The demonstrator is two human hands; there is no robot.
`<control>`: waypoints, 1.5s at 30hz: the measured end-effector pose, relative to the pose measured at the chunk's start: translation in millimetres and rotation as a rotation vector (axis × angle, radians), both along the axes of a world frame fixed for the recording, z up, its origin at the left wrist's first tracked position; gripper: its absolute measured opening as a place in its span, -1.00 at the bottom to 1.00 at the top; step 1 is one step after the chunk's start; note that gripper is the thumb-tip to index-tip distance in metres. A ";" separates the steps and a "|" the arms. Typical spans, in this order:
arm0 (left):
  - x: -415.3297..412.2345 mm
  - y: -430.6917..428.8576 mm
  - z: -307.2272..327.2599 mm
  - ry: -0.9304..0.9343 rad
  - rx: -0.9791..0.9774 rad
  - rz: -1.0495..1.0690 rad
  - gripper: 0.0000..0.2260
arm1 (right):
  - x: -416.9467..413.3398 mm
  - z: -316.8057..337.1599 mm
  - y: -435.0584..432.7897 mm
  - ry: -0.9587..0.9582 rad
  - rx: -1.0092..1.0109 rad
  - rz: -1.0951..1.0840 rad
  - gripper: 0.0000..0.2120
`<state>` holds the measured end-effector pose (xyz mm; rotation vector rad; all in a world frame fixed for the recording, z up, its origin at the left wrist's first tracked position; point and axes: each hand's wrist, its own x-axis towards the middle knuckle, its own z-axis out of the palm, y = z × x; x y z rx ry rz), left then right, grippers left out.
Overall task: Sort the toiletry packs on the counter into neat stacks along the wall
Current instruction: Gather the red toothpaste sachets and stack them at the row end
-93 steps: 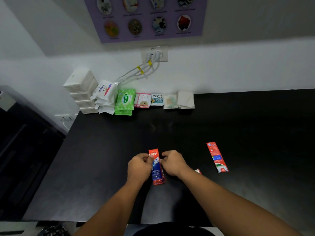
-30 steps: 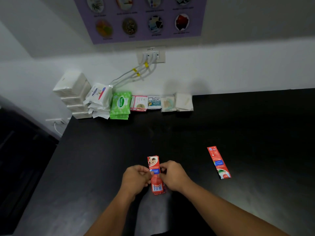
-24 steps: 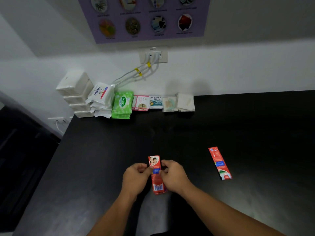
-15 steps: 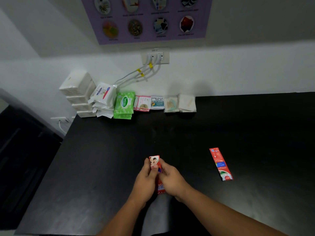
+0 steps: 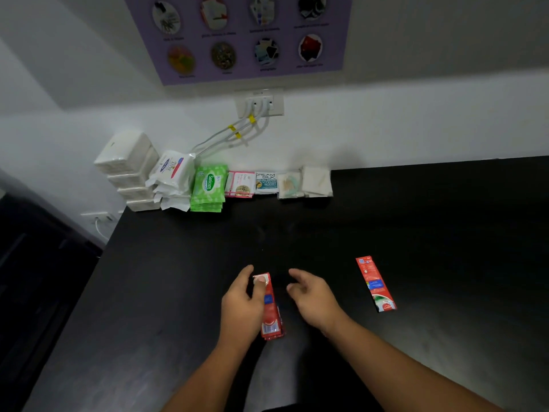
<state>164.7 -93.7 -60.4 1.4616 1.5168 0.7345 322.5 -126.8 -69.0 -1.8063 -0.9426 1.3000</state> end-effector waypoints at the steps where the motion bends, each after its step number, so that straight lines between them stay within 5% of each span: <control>1: 5.6 1.7 1.4 0.027 0.070 -0.031 -0.64 | 9.7 0.1 -2.3 -0.059 0.027 -0.030 -0.60; 7: 70.7 9.4 12.5 0.249 0.311 -0.440 -0.71 | 85.1 1.3 -28.2 -0.604 -0.014 -0.244 -0.75; 12: 130.7 14.0 2.6 0.378 0.174 -0.692 -0.62 | 134.1 -10.2 -56.6 -0.844 -0.276 -0.254 -0.50; 15: 158.7 14.6 -3.5 0.521 0.104 -0.795 -0.52 | 143.0 -20.1 -59.6 -0.820 -0.332 -0.196 -0.49; 20: 188.8 12.1 -8.1 0.604 0.067 -0.811 -0.56 | 142.7 -19.2 -59.6 -0.653 -0.395 -0.172 -0.84; 23: 191.7 7.3 -6.4 0.515 -0.070 -0.738 -0.75 | 139.7 -17.6 -62.2 -0.556 -0.290 -0.206 -0.86; 30: 153.4 8.4 11.1 0.081 -0.394 -0.417 -0.76 | 93.9 -14.0 -61.6 -0.570 0.157 -0.166 -0.81; 36: 79.2 14.7 17.8 -0.127 -0.394 -0.199 -0.87 | 45.6 -7.4 -49.2 -0.447 0.349 -0.012 -0.90; 40: 27.6 22.1 17.6 -0.194 -0.326 -0.102 -0.89 | 16.9 0.1 -34.5 -0.199 0.233 -0.053 -0.82; 45: -7.7 25.1 21.1 -0.260 -0.333 -0.018 -0.93 | -16.0 2.0 -16.9 -0.002 0.053 0.023 -0.96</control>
